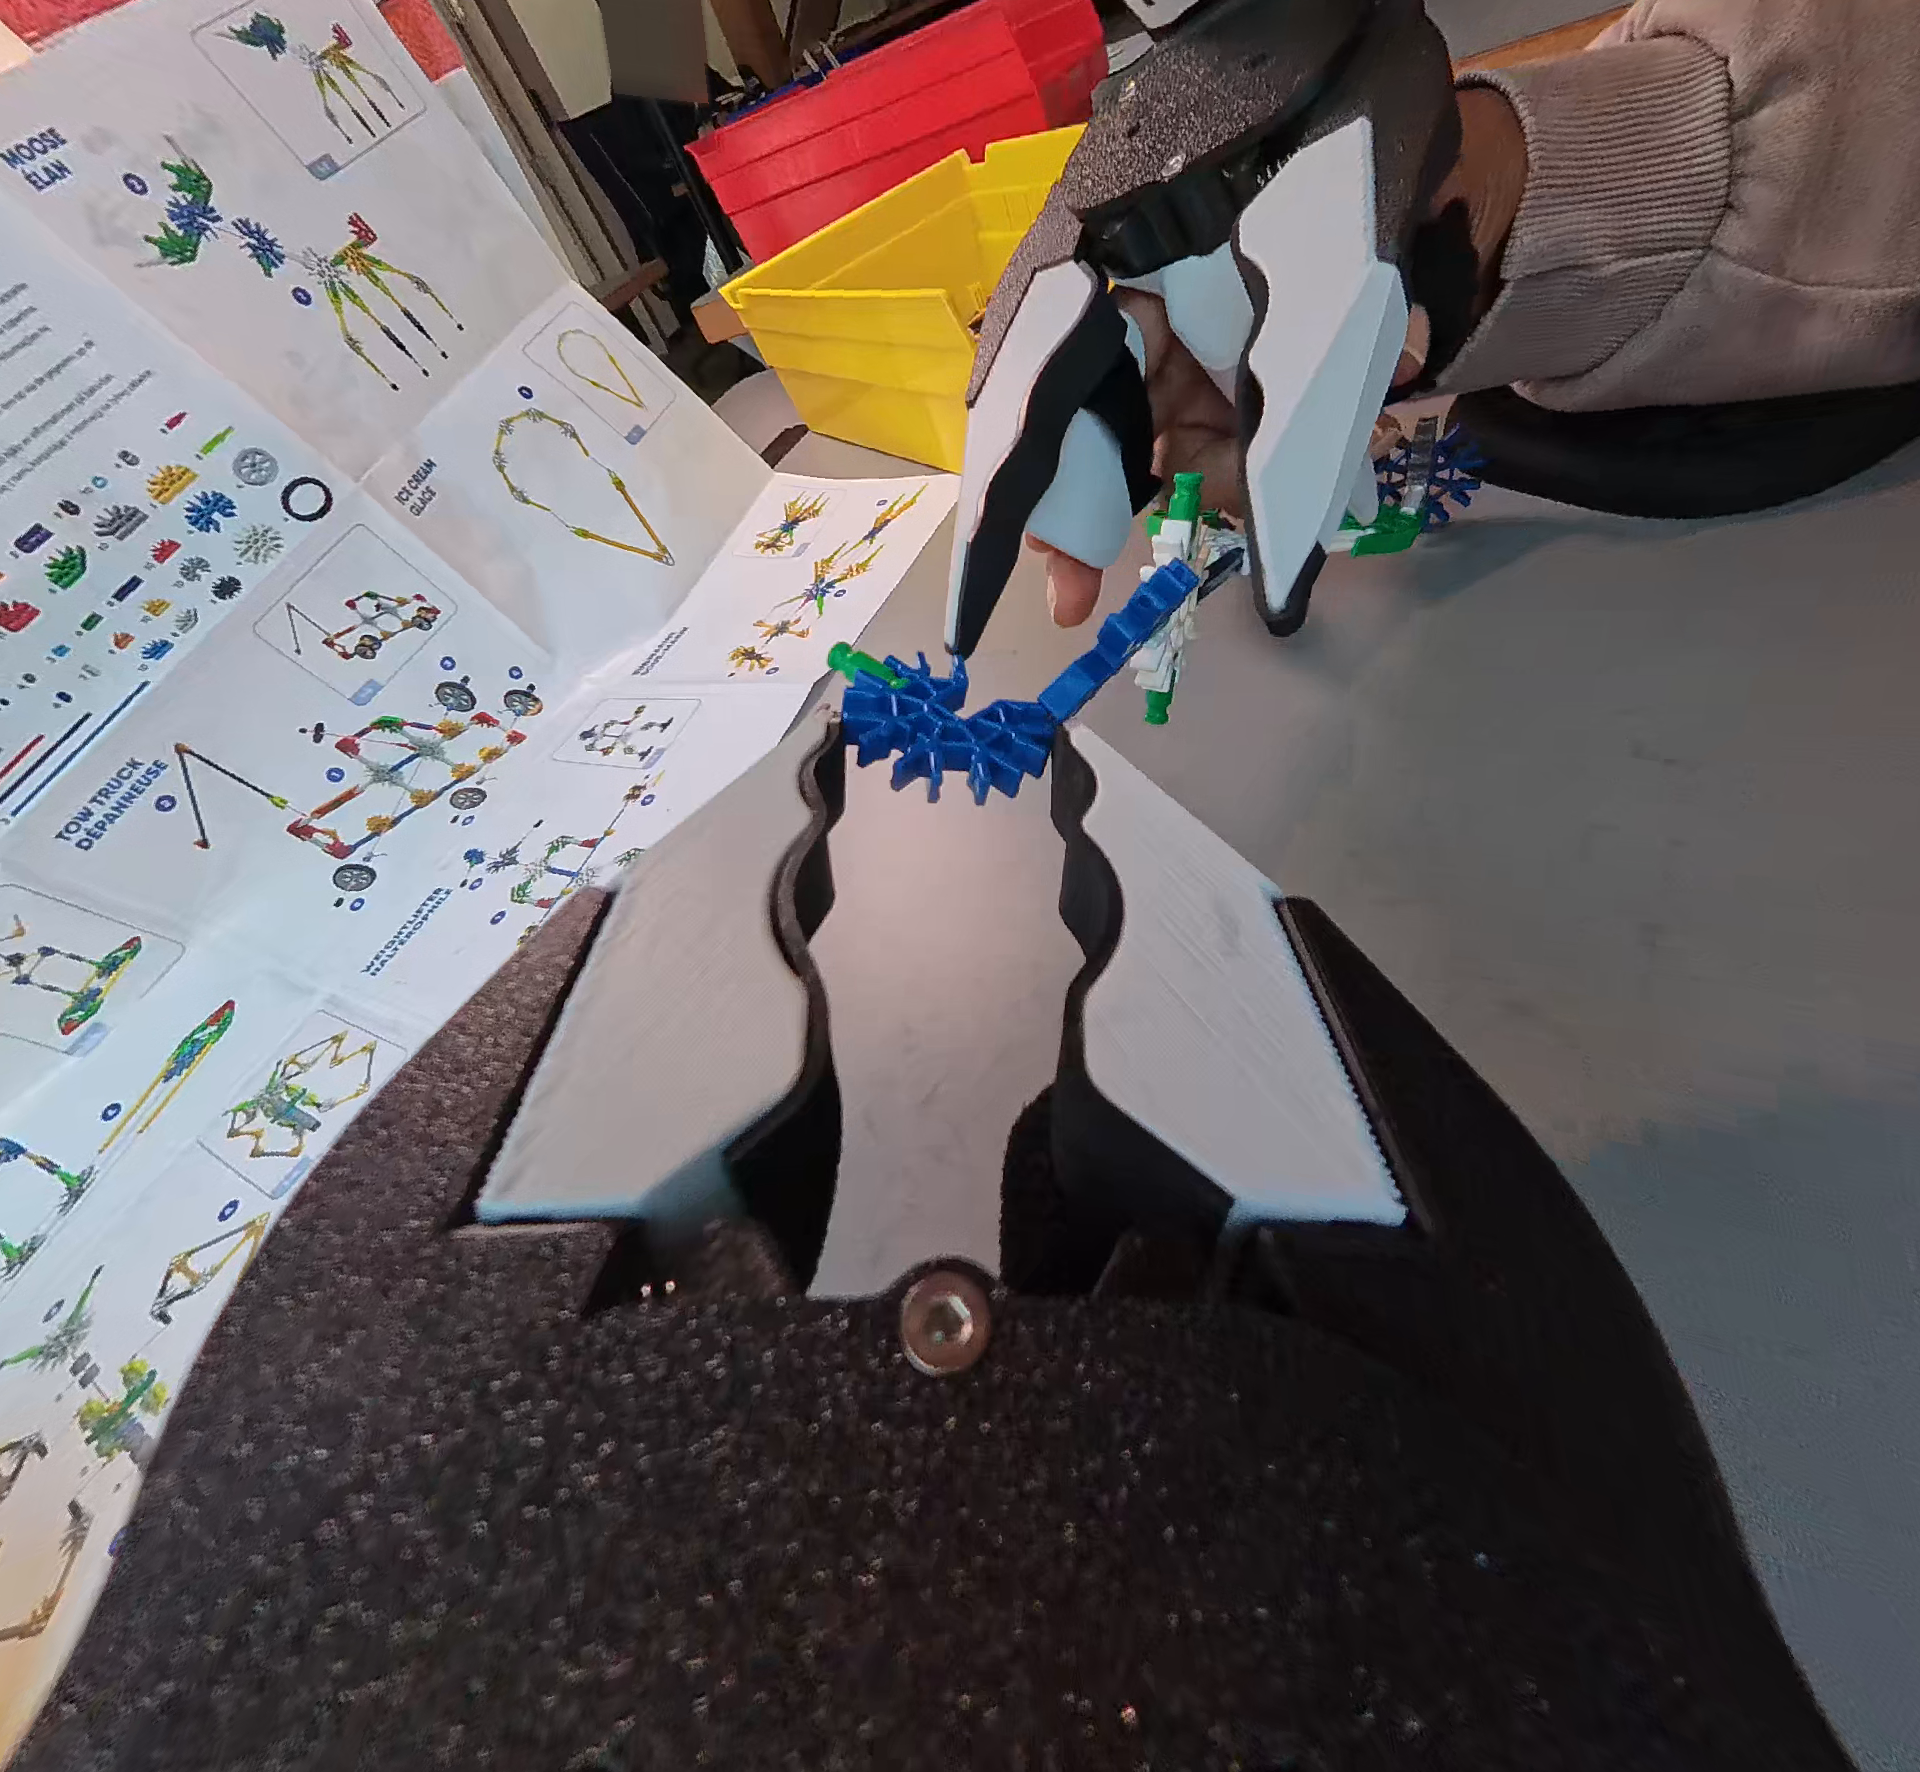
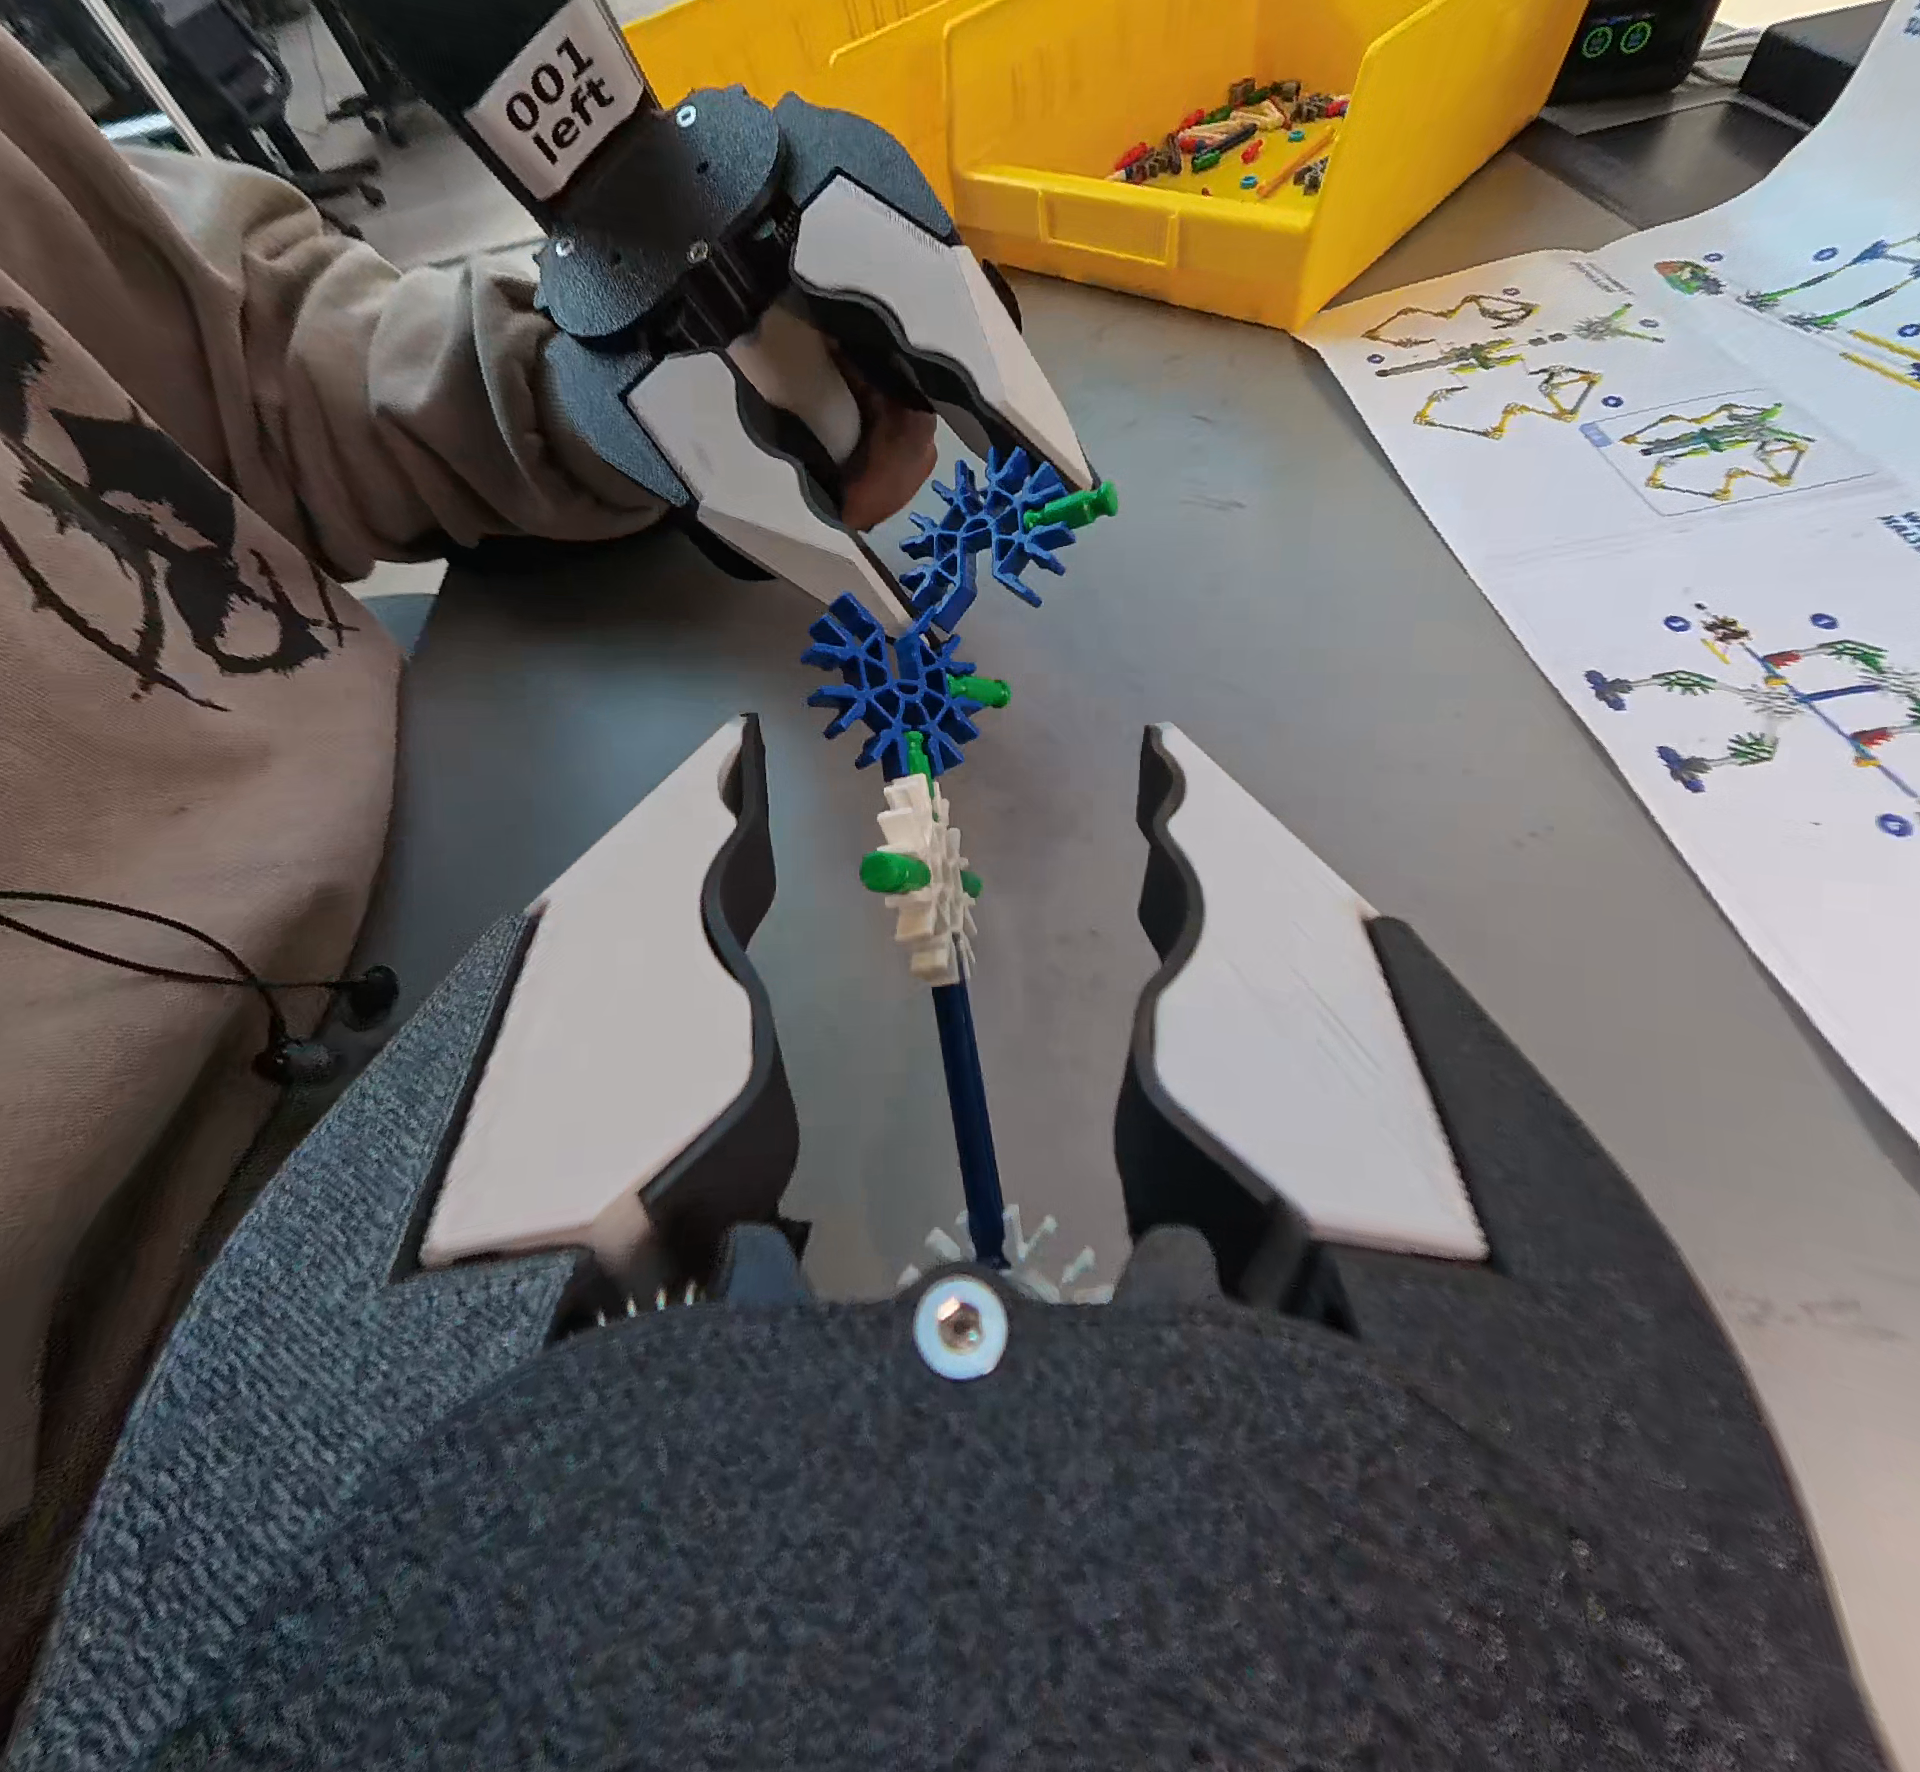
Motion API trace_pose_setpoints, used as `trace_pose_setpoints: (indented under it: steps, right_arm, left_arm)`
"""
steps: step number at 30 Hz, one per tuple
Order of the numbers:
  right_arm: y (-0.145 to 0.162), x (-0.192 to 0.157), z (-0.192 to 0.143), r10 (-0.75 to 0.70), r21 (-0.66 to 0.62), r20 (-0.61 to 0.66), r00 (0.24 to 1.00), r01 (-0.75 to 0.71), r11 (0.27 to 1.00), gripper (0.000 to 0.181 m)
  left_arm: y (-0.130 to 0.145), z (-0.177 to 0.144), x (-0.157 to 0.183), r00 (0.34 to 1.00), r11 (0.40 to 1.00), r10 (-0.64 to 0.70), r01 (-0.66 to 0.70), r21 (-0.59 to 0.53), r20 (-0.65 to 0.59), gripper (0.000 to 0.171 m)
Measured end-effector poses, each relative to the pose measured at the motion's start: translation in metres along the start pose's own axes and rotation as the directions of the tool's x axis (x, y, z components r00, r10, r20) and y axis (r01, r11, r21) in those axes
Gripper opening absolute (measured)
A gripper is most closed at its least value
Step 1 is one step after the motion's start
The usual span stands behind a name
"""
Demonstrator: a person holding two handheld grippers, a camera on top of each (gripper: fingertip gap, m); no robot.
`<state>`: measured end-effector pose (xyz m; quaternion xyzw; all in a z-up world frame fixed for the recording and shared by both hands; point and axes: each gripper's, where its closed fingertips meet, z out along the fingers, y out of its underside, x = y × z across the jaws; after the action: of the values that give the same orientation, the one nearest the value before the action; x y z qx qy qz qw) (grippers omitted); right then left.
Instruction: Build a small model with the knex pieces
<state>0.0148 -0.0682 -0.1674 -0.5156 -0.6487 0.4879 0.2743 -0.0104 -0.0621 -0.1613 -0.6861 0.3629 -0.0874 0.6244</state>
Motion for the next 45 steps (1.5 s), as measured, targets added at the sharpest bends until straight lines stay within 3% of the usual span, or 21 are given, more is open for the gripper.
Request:
trace_pose_setpoints:
  steps: [3,5,6,8,10,11,13,16,20,23,26,29,32,35,39,41,43,45]
  right_arm:
    - [0.005,-0.003,-0.001,-0.053,-0.035,-0.003,0.999,0.053,0.998,0.071]
    - [0.01,-0.003,-0.003,-0.094,-0.073,-0.018,0.995,0.093,0.993,0.049]
    - [0.017,0.005,-0.003,-0.161,-0.133,-0.073,0.984,0.151,0.98,0.032]
    - [0.034,0.03,-0.004,-0.341,-0.283,-0.211,0.916,0.277,0.918,0.017]
    - [0.035,0.037,-0.002,-0.43,-0.335,-0.258,0.865,0.337,0.88,0.029]
    - [0.028,0.035,-0.001,-0.427,-0.299,-0.271,0.863,0.346,0.889,0.037]
    - [0.006,0.032,-0.006,-0.358,-0.169,-0.294,0.886,0.321,0.932,0.039]
    - [-0.015,0.035,-0.019,-0.229,-0.006,-0.306,0.924,0.238,0.971,0.041]
    - [-0.024,0.01,-0.015,0.065,0.168,-0.03,0.997,-0.059,0.984,0.034]
    - [-0.022,-0.004,-0.006,0.202,0.139,0.116,0.972,-0.217,0.966,0.032]
    - [-0.014,-0.014,0.002,0.206,0.076,0.152,0.967,-0.219,0.973,0.029]
    - [-0.008,-0.023,0.007,0.197,0.027,0.172,0.965,-0.205,0.978,0.013]
    - [-0.018,-0.027,0.002,0.15,0.08,0.197,0.969,-0.168,0.983,0.005]
    - [-0.028,-0.023,-0.006,0.071,0.142,0.153,0.986,-0.093,0.985,0.004]
    - [-0.043,-0.032,-0.01,-0.054,0.245,0.129,0.99,0.021,0.969,0.004]
    - [-0.044,-0.039,-0.007,-0.083,0.263,0.144,0.986,0.043,0.964,0.005]
    - [-0.042,-0.039,-0.004,-0.101,0.252,0.134,0.986,0.064,0.966,0.005]
    - [-0.038,-0.039,-0.003,-0.127,0.229,0.127,0.984,0.096,0.969,0.005]
  left_arm:
    - [0.002,-0.002,-0.006,0.999,1.0,0.019,-0.019,-0.013,0.029,0.04]
    - [0.005,-0.004,-0.016,0.996,0.998,0.047,-0.045,-0.038,0.075,0.04]
    - [0.008,-0.007,-0.024,0.992,0.996,0.065,-0.059,-0.061,0.105,0.04]
    - [0.011,-0.014,-0.043,0.986,0.996,0.048,-0.035,-0.081,0.163,0.04]
    - [0.011,-0.019,-0.054,0.985,0.996,-0.061,0.069,-0.049,0.163,0.04]
    - [0.01,-0.021,-0.055,0.983,0.993,-0.107,0.112,-0.027,0.147,0.04]
    - [0.009,-0.022,-0.05,0.985,0.99,-0.137,0.139,-0.005,0.107,0.04]
    - [0.007,-0.015,-0.03,0.997,0.998,-0.065,0.066,-0.016,0.048,0.04]
    - [0.002,-0.003,0.008,0.997,0.998,0.063,-0.064,-0.017,-0.049,0.04]
    - [-0.003,0.001,0.029,0.986,0.99,0.141,-0.142,-0.011,-0.088,0.04]
    - [-0.006,0.001,0.042,0.972,0.978,0.209,-0.211,-0.003,-0.111,0.04]
    - [-0.006,0.001,0.049,0.966,0.975,0.219,-0.221,-0.005,-0.135,0.04]
    - [-0.002,0.002,0.046,0.98,0.99,0.134,-0.139,-0.029,-0.147,0.039]
    - [-0.008,0.001,0.043,0.966,0.993,-0.119,0.12,-0.009,-0.228,0.047]
    - [-0.035,-0.008,0.045,0.807,0.879,-0.413,0.475,0.047,-0.421,0.04]
    - [-0.042,-0.009,0.044,0.762,0.838,-0.462,0.543,0.058,-0.454,0.027]
    - [-0.043,-0.01,0.045,0.76,0.84,-0.455,0.539,0.059,-0.463,0.006]
    - [-0.039,-0.01,0.046,0.787,0.866,-0.428,0.497,0.047,-0.444,0.006]
